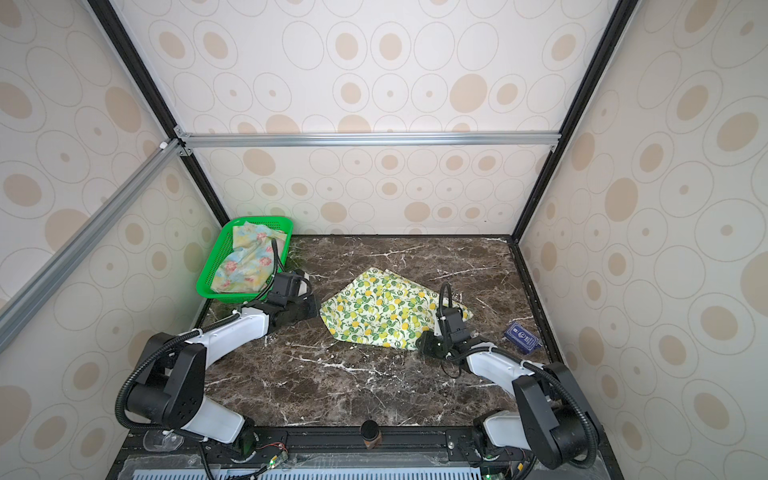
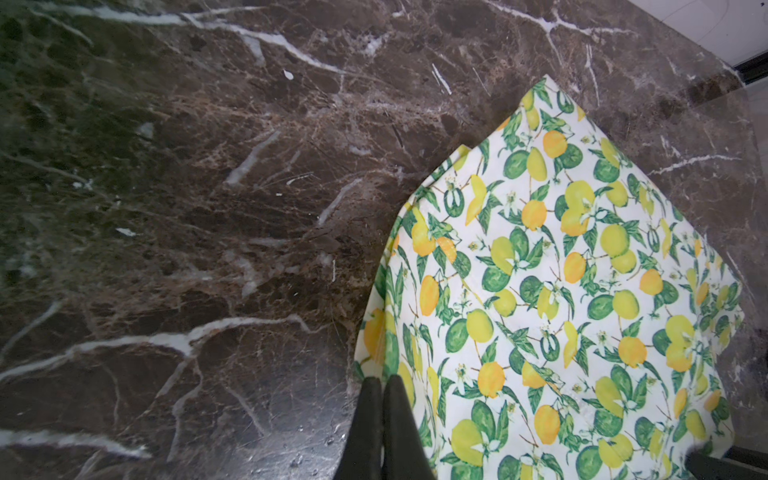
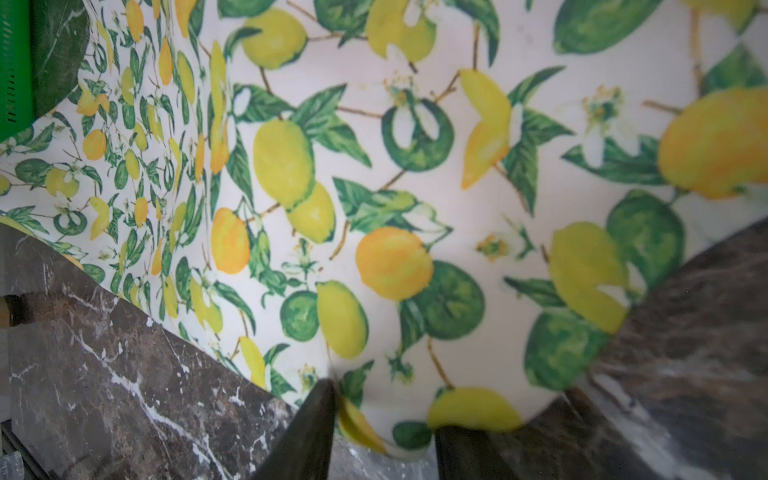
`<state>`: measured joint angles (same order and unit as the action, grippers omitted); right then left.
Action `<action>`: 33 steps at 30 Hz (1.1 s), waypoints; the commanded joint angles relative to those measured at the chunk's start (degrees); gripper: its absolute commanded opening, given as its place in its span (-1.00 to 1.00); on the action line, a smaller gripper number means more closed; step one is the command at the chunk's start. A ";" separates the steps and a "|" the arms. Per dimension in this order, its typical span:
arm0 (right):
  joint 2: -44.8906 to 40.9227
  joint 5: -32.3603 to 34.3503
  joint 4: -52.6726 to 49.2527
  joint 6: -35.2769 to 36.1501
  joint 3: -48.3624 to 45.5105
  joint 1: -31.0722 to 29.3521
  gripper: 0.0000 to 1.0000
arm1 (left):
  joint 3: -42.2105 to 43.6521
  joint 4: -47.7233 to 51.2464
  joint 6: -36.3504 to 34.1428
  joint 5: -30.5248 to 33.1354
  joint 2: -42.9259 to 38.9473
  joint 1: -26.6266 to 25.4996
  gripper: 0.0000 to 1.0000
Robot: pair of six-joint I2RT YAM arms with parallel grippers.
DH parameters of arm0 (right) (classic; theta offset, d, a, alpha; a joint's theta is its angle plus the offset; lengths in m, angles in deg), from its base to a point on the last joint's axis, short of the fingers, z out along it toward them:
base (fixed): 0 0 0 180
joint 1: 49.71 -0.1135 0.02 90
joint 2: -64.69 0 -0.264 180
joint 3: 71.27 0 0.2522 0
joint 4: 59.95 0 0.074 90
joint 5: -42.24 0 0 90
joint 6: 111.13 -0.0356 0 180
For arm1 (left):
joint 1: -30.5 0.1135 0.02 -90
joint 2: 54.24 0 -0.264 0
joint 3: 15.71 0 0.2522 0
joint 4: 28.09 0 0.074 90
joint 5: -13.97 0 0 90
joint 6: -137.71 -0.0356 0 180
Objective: Fold and stack the skirts
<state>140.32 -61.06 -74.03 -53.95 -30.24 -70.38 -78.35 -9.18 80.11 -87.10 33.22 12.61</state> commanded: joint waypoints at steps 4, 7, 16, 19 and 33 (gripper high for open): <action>-1.21 -0.85 0.15 -0.84 2.09 -0.35 -0.83 | -1.94 0.42 0.48 -0.10 -1.56 0.22 -1.00; -4.27 -1.54 -3.65 -0.23 4.37 -0.35 -1.00 | -3.20 0.92 0.47 0.31 -2.56 0.28 -1.00; -13.36 3.46 -20.21 6.42 19.09 -0.30 -1.00 | -12.70 5.52 -1.22 4.98 -6.38 0.40 -1.00; -14.54 5.71 -23.23 8.77 24.14 -0.26 -1.00 | -16.90 6.83 -2.20 6.83 -8.14 0.62 -1.00; -10.04 0.95 -22.15 12.51 32.38 4.11 -1.00 | -23.69 5.67 -3.83 8.53 -8.49 1.07 -1.00</action>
<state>128.21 -58.02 -97.72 -43.04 -0.23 -68.41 -98.94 -2.89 77.42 -79.30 22.77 13.09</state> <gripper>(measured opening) 0.049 0.048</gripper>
